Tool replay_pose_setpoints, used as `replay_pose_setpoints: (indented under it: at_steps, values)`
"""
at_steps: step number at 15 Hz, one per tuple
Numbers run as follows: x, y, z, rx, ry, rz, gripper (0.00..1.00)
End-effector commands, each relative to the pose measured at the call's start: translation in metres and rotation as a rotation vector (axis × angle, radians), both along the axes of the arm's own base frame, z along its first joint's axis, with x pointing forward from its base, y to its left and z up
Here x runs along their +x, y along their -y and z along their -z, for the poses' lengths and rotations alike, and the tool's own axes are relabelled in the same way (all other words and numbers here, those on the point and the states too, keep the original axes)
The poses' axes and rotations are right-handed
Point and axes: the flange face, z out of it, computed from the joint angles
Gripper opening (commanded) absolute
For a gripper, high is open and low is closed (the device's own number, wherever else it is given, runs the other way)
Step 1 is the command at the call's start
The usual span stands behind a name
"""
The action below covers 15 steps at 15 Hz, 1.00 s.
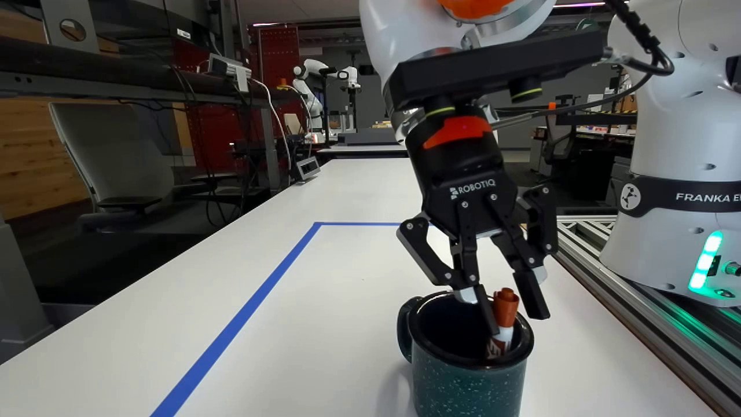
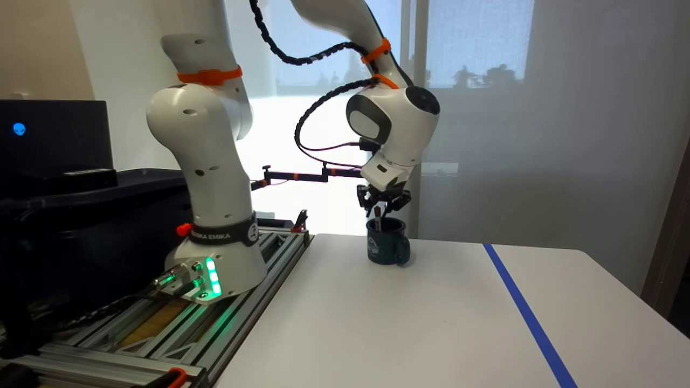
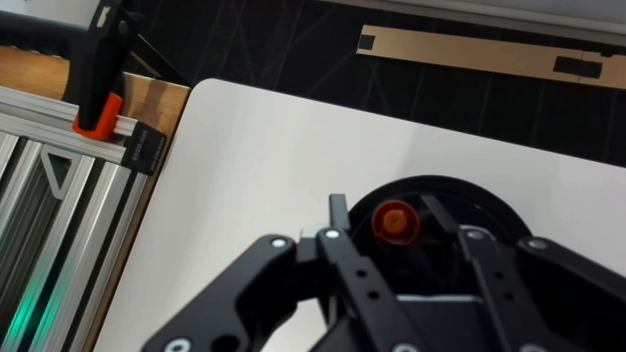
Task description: Put the marker on the table
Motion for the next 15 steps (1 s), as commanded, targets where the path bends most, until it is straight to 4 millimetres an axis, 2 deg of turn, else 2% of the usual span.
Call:
replay_pose_setpoints:
  at_steps: [1,3,5,9,15]
  values:
    - [0.000,-0.004,-0.004,0.028,0.013,-0.004,0.11]
    - [0.002,-0.005,-0.007,0.028,0.024,-0.006,0.01]
    - [0.002,-0.004,-0.010,0.020,0.027,-0.005,0.05]
    - [0.004,-0.004,-0.022,0.016,0.046,-0.003,0.05]
    - [0.010,-0.003,-0.052,0.018,0.107,0.010,0.05]
